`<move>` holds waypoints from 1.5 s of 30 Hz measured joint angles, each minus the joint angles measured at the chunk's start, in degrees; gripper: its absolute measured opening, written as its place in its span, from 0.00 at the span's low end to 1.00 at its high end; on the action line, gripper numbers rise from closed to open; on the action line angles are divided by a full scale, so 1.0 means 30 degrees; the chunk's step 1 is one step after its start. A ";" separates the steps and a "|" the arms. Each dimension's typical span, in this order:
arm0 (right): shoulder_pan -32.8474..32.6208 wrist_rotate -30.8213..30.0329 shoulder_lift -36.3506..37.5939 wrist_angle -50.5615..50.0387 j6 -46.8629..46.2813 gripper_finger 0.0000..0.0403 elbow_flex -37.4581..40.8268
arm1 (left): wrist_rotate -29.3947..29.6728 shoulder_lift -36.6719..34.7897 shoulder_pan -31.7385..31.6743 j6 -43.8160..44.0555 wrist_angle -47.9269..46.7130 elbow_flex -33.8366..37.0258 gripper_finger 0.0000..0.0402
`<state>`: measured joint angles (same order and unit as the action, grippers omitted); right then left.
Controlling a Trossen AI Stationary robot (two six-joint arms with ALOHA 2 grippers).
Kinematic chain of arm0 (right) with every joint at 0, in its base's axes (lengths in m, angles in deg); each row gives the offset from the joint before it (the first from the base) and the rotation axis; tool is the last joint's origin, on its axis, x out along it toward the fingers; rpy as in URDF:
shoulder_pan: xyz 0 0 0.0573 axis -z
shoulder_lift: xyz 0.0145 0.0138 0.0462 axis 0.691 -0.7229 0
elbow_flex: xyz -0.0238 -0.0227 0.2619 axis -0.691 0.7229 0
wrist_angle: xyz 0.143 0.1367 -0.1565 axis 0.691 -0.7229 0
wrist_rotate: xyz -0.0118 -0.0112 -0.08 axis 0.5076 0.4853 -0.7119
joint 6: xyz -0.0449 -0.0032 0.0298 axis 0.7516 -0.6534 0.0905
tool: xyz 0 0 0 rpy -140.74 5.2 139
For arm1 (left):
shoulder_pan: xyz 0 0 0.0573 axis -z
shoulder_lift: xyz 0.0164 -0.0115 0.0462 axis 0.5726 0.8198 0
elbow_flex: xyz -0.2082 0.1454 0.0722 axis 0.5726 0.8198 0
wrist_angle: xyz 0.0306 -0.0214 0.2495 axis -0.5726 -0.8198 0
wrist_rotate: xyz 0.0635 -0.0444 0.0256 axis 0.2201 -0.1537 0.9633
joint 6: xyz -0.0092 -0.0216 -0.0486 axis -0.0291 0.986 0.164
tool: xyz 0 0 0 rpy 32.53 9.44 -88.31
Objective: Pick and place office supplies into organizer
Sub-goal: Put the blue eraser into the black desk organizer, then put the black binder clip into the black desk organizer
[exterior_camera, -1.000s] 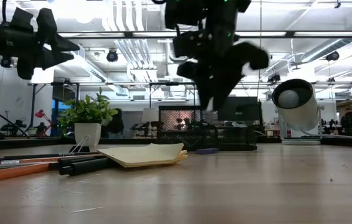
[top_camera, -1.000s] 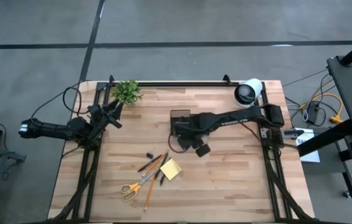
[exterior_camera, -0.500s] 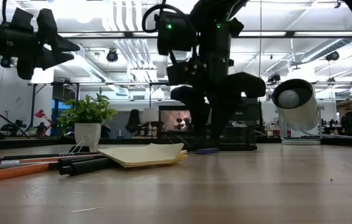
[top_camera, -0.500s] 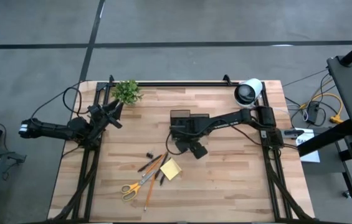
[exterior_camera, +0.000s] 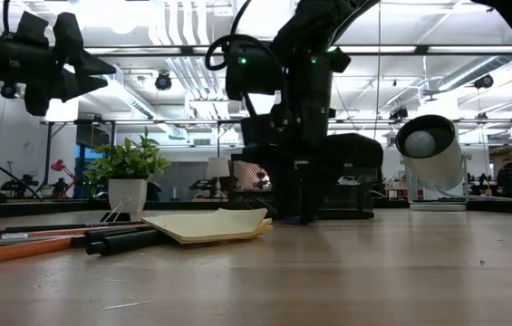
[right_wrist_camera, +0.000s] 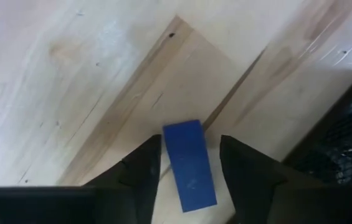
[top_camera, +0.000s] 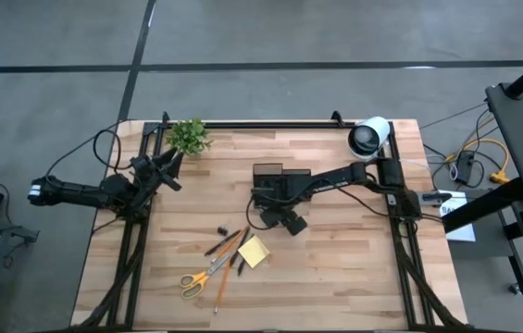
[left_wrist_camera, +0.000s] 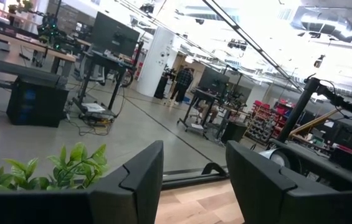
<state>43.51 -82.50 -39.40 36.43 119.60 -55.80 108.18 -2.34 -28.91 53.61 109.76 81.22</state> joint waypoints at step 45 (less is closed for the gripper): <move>0.1297 -0.0251 0.1085 -0.0812 -0.7613 0.51 -0.5518 | -0.0007 -0.0196 0.0007 -0.0007 0.0002 -0.0015 0.40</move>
<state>47.40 -83.26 -36.14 33.99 96.76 -72.36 108.16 -2.93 -28.89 53.59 109.77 81.18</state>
